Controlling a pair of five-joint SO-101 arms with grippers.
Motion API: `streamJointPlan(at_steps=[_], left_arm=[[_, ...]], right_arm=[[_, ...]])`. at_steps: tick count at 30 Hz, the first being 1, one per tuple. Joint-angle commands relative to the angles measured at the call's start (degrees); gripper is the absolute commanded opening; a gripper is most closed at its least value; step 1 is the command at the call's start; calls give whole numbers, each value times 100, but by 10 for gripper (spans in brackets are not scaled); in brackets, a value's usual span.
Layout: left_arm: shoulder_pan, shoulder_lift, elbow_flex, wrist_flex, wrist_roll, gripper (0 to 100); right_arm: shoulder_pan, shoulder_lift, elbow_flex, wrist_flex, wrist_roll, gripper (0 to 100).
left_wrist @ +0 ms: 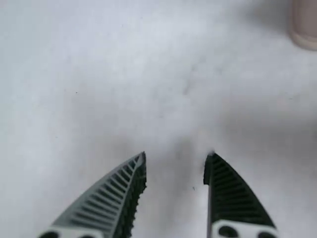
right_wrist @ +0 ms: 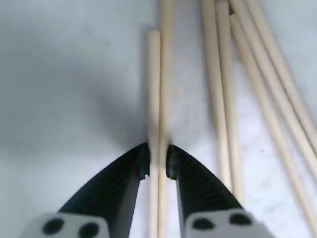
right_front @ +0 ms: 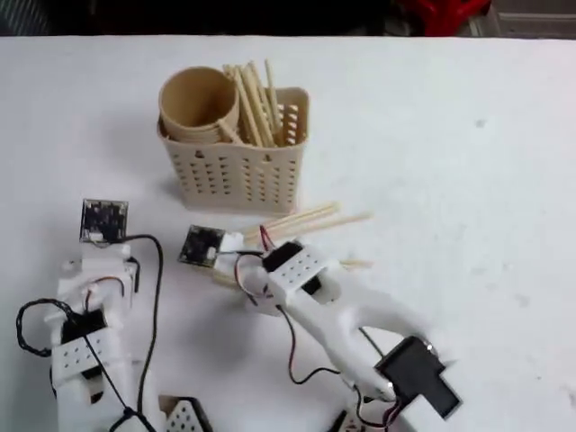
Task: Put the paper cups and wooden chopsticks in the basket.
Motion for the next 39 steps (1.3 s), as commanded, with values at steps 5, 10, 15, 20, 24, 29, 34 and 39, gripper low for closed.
streamJointPlan(at_steps=[5, 10, 15, 20, 24, 29, 34, 39], left_arm=[[66, -92, -18, -114, -53, 203], [66, -92, -18, -114, -53, 203], [66, -92, -18, -114, -53, 203], [66, -92, -18, -114, -53, 203], [66, -92, -18, -114, -53, 203], [66, -92, -18, -114, -53, 203], [66, -92, -18, -114, -53, 203], [66, -92, -18, -114, -53, 203]], right_arm=[[13, -734, 53, 418, 0, 17], [303, -1895, 448, 497, 0, 17], [338, -3125, 923, 549, -9, 17], [593, -4479, 440, 954, -651, 17], [1095, -5095, -905, 1209, -1503, 16], [1411, -4699, -2875, 892, -2330, 16], [1393, -3741, -3754, -549, -2716, 17], [1393, -2703, -3956, -1921, -2752, 18]])
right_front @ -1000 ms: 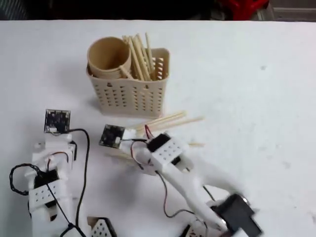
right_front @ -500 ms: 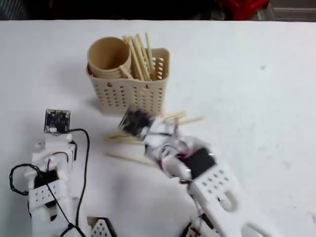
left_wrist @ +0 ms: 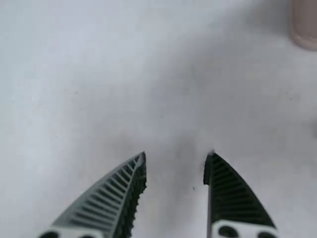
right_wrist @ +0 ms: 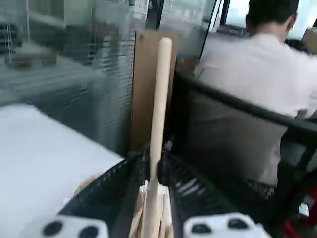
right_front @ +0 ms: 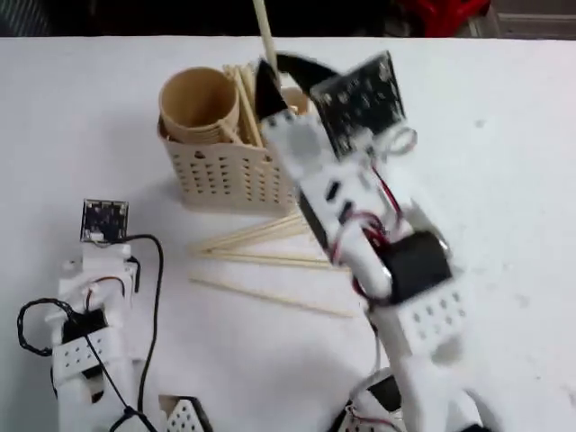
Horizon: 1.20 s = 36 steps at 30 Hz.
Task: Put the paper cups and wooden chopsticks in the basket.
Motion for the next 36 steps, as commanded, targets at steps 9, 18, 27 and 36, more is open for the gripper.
streamJointPlan(at_steps=[9, 18, 27, 36], left_arm=[[66, -92, -18, -114, -53, 203], [66, -92, -18, -114, -53, 203], [66, -92, -18, -114, -53, 203], [66, -92, -18, -114, -53, 203]], right_arm=[[84, 1420, -264, -945, -70, 18], [75, 1138, -659, -1270, -26, 18], [84, 1648, -721, -1323, -26, 18], [347, 1736, 273, -1147, -26, 19]])
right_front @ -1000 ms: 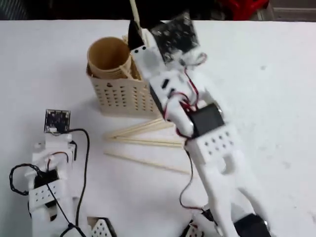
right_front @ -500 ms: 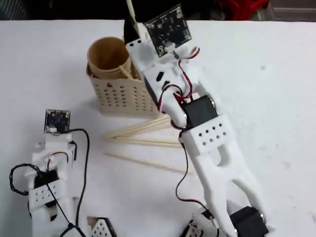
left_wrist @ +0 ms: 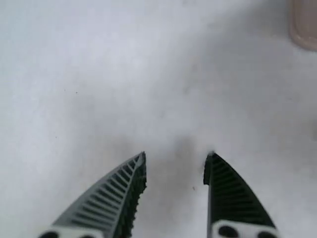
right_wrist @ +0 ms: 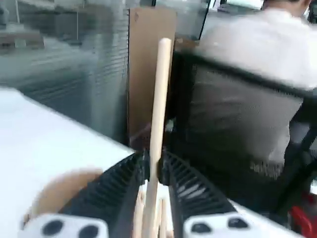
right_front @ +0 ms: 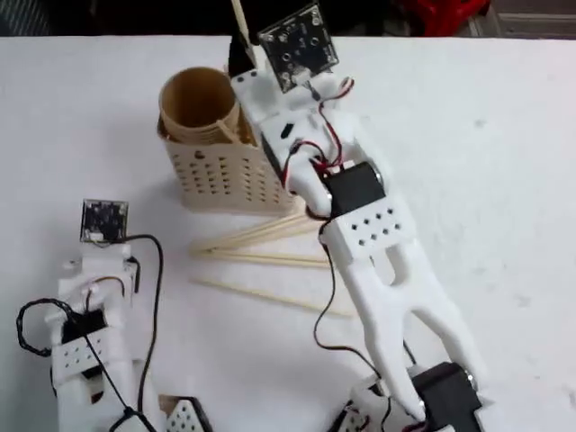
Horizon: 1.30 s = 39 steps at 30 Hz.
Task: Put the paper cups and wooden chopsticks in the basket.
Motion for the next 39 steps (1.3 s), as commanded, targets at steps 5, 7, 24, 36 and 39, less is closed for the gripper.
streamJointPlan(at_steps=[5, 7, 24, 36, 39], left_arm=[[66, -92, -18, -114, -53, 203], [66, -92, -18, -114, -53, 203], [66, -92, -18, -114, -53, 203], [66, -92, -18, -114, -53, 203], [66, -92, -18, -114, -53, 203]], right_arm=[[338, -989, 1319, 602, 9, 79], [347, -1429, 1635, 1130, 9, 146], [-752, -3037, 2101, 4813, 1345, 241], [-1253, 295, 2479, 3398, 1741, 241], [-1253, 620, 2769, 3090, 2136, 241]])
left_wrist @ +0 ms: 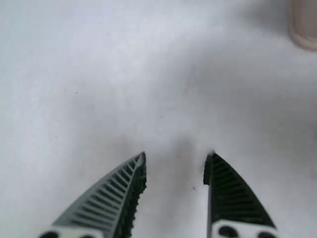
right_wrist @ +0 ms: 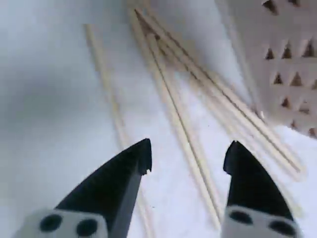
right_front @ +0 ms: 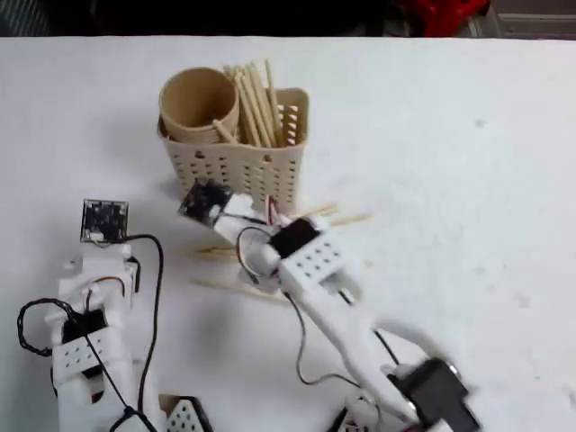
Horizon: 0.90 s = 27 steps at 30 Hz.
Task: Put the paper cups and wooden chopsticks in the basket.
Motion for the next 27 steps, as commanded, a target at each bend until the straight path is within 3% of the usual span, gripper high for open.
streamJointPlan(at_steps=[1, 7, 16, 23, 27], left_arm=[[66, -92, -18, -114, -53, 203], [66, -92, -18, -114, -53, 203], [66, -92, -18, -114, -53, 203], [66, -92, -18, -114, -53, 203], [66, -92, -18, -114, -53, 203]], right_arm=[[57, 224, 255, -453, 369, 240], [40, 180, 1134, -1376, 404, 240], [-13, 207, 1275, -1420, 404, 236], [-207, 215, 1389, -1473, 404, 53], [-207, 215, 1389, -1446, 404, 43]])
